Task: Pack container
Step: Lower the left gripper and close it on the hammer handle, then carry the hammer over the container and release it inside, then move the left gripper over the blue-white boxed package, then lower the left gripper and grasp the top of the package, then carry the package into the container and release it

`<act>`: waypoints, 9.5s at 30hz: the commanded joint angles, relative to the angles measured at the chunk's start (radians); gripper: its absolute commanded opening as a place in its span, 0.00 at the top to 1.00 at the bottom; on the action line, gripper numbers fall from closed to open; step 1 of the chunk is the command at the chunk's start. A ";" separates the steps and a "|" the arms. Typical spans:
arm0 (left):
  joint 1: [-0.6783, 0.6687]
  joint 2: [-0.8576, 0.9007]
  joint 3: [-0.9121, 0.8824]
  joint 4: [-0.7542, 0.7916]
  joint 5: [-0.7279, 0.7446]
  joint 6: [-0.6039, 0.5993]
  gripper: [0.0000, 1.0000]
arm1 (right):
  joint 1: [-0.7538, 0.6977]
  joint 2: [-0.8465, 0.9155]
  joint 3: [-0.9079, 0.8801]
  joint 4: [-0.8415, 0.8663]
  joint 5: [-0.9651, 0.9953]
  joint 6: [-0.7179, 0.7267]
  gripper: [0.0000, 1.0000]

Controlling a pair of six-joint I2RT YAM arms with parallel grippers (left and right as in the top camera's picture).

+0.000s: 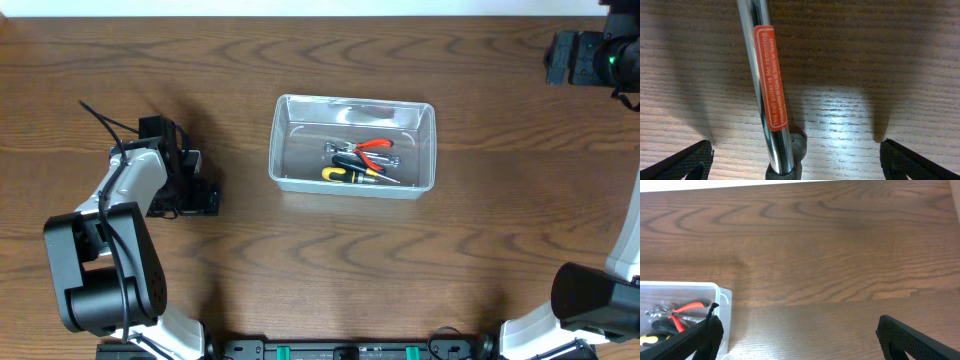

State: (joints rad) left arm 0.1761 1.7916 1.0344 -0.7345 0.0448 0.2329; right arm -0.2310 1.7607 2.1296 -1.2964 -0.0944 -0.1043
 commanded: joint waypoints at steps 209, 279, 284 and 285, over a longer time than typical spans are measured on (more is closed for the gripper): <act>0.306 0.248 0.423 -0.063 -0.026 0.163 0.50 | -0.004 0.007 -0.004 -0.021 0.020 0.010 0.01; 0.280 0.166 0.424 -0.113 0.026 0.151 0.94 | -0.004 0.007 -0.004 -0.061 0.020 -0.005 0.01; 0.232 0.037 0.445 -0.122 0.026 0.151 0.94 | -0.004 0.007 -0.004 -0.061 0.019 -0.005 0.01; 0.217 0.007 0.447 -0.122 0.026 0.151 0.94 | -0.004 0.007 -0.004 -0.061 0.019 -0.005 0.01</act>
State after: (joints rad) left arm 0.4290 1.9076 1.4582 -0.8520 0.0685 0.3927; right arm -0.2310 1.7607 2.1296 -1.3571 -0.0780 -0.1051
